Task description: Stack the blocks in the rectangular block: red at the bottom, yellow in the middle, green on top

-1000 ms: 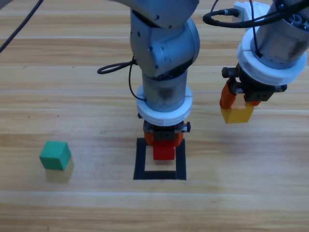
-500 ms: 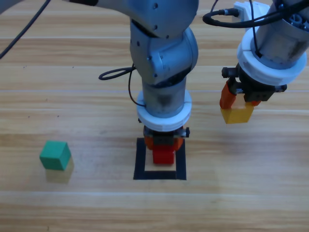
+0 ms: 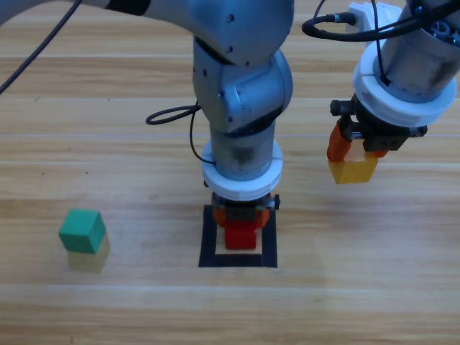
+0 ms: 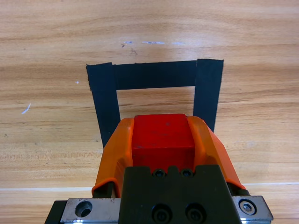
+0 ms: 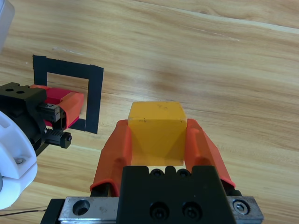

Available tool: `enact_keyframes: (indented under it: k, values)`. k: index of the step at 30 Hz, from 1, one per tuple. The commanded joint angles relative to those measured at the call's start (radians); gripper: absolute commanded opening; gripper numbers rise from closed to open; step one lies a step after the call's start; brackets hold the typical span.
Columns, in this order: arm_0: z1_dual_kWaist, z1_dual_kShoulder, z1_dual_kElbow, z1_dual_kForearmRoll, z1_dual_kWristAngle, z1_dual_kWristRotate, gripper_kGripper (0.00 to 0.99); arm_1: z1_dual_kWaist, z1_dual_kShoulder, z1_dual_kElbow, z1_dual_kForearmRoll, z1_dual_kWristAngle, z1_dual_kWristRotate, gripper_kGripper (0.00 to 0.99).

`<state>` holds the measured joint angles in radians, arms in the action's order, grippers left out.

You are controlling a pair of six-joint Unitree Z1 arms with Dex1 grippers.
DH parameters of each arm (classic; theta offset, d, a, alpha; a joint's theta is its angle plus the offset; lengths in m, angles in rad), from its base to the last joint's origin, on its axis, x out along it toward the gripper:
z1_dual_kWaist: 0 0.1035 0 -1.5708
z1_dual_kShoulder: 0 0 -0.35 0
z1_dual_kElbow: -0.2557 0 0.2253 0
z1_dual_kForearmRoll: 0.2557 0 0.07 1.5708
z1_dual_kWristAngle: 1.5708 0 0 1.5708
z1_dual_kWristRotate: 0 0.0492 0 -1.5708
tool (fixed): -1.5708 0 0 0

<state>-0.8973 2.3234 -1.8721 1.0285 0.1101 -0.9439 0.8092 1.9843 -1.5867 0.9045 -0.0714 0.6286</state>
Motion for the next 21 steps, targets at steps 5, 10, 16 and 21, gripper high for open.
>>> enact_keyframes:
  k: [5,10,16,21]
  values:
    - [-0.017,0.04,0.033,-0.03,-0.001,0.005,0.017,-0.015,0.034,0.008,-0.013,0.002,0.005,0.017]
    - [-0.017,0.042,0.033,-0.033,0.0,0.005,0.017,-0.015,0.034,0.008,-0.013,0.002,0.005,0.017]
    - [-0.017,0.051,0.034,-0.042,0.0,0.005,0.026,-0.015,0.036,0.008,-0.013,0.002,0.005,0.015]
    - [-0.018,0.053,0.044,-0.053,0.0,0.005,0.028,-0.018,0.039,0.008,-0.012,0.005,0.005,0.015]
